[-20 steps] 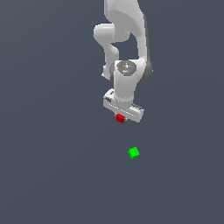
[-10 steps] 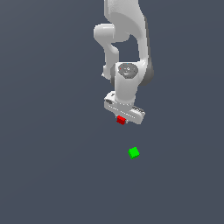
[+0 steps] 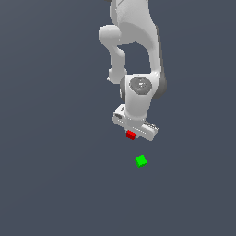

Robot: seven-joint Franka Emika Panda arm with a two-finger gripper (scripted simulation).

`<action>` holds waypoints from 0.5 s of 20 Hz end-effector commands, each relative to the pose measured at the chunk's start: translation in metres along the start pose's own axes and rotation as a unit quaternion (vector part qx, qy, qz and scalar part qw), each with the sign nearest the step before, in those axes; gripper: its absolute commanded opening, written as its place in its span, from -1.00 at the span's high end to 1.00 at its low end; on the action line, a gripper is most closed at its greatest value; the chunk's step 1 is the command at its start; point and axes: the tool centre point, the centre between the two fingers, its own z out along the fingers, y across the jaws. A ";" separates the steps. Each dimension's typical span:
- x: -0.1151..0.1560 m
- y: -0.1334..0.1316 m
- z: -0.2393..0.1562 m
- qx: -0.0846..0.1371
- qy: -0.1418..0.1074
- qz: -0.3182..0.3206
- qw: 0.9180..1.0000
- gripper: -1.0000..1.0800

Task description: Stack the red cube on top of the green cube.

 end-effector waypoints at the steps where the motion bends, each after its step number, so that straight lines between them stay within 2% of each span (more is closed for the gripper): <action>1: 0.009 -0.012 0.004 0.000 0.000 0.000 1.000 1.00; 10: 0.040 -0.053 0.020 0.000 0.000 0.000 1.000 1.00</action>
